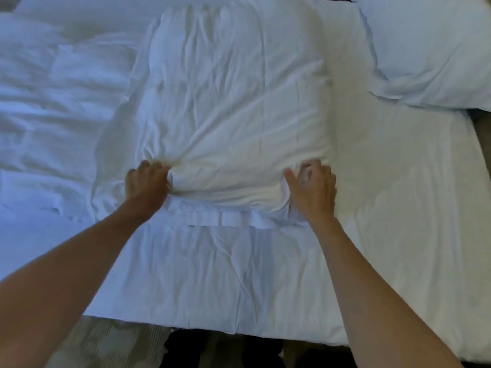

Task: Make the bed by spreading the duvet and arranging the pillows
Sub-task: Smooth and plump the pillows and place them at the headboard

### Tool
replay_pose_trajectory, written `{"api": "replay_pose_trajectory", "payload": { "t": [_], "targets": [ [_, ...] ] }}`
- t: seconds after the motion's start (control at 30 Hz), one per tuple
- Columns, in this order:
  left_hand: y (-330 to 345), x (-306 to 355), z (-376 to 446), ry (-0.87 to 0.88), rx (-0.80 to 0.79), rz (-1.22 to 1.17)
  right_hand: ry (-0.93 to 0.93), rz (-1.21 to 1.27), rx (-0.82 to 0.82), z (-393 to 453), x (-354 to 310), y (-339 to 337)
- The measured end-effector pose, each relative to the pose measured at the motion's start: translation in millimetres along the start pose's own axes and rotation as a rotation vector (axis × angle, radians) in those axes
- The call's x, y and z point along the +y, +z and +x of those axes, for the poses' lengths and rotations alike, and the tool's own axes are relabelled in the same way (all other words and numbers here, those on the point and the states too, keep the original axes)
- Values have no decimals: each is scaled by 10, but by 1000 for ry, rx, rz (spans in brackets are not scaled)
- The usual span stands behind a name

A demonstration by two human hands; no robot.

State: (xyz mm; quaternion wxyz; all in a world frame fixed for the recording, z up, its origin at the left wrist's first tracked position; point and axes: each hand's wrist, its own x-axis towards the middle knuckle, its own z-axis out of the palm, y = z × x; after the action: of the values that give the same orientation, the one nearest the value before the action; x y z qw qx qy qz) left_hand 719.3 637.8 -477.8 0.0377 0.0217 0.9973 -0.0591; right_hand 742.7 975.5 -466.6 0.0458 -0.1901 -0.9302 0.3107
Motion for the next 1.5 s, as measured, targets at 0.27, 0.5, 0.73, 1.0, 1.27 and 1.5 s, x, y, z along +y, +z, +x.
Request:
{"api": "replay_pose_trajectory", "payload": {
  "t": [0.27,0.5,0.73,1.0,1.27,1.5],
  "targets": [
    [237,-165,26,-187,-236,110,-77,-288,-520,398,-133,336],
    [-485,124,507,-98,-146,-572,-11,-224,-269,584,-260,460],
    [534,820,792,21,-313,-263,-19,-498,-612,742,109,879],
    [349,919,1275,92,-139,-238,-186,-348,-140,957,23,1030],
    [35,1042,2663,196,53,-109,-181,-462,-346,2470,-541,914],
    [-450,1073,3517,246,95,9,-353,-31,278,3276,-954,801]
  ]
}}
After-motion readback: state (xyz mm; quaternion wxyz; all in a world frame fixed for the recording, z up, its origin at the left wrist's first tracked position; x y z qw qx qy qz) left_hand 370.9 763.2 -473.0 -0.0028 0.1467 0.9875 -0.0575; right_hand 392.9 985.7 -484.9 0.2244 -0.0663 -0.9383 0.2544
